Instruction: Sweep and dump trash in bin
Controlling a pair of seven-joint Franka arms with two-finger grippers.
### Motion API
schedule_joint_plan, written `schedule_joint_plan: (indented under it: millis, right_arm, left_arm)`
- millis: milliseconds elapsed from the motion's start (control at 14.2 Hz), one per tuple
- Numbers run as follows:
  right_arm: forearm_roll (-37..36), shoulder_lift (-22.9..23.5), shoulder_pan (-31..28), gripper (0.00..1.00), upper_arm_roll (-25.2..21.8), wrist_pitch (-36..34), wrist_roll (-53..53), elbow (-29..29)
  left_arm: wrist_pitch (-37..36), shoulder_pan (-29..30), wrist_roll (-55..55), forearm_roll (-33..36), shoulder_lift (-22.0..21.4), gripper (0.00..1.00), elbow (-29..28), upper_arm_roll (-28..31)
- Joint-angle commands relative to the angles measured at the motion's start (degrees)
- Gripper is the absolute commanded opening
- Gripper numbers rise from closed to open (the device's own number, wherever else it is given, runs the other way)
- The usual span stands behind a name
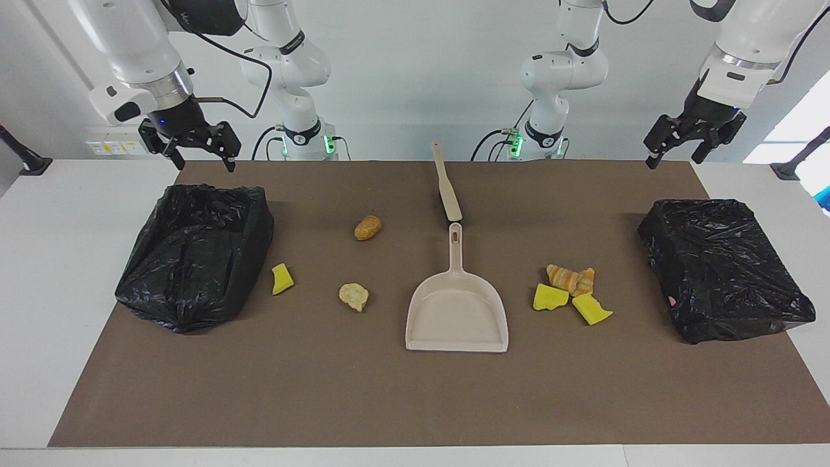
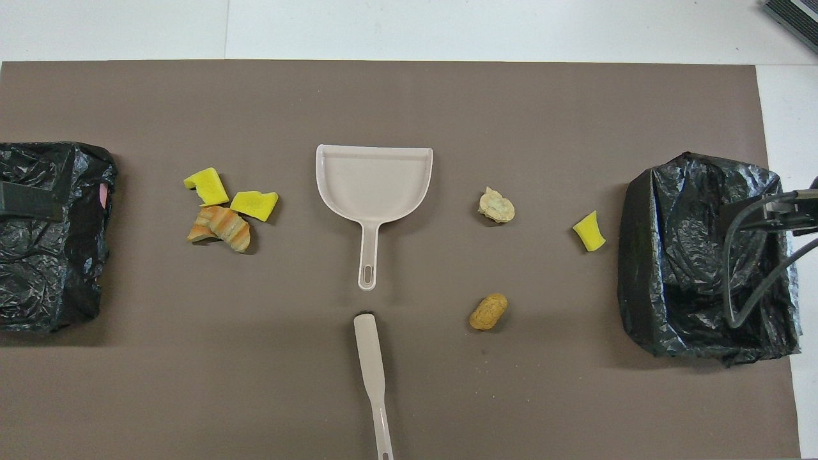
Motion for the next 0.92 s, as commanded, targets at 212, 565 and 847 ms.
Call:
schedule_joint_plan:
  millis: [212,565,847]
  right_arm:
    - [0.5,0.5,0.6,1.00,-0.1,1.1,0.4,0.8]
    - [0.7,0.2,0.5,1.00,-0.1,0.8,0.2,0.5]
    - [0.7,-0.2,0.4,1.00,-0.2,0.5,0.8,-0.1]
  left_arm:
    - [-1.8,0.1,0.0,-0.8,-2.1,1.00,-2.0,-0.3]
    - [-1.9,0.0,0.7,-0.8,-2.2,1.00,-2.2,-0.4]
    - [-1.5,-1.2,0.5,-0.8,-6.4,1.00,-8.4,-0.4]
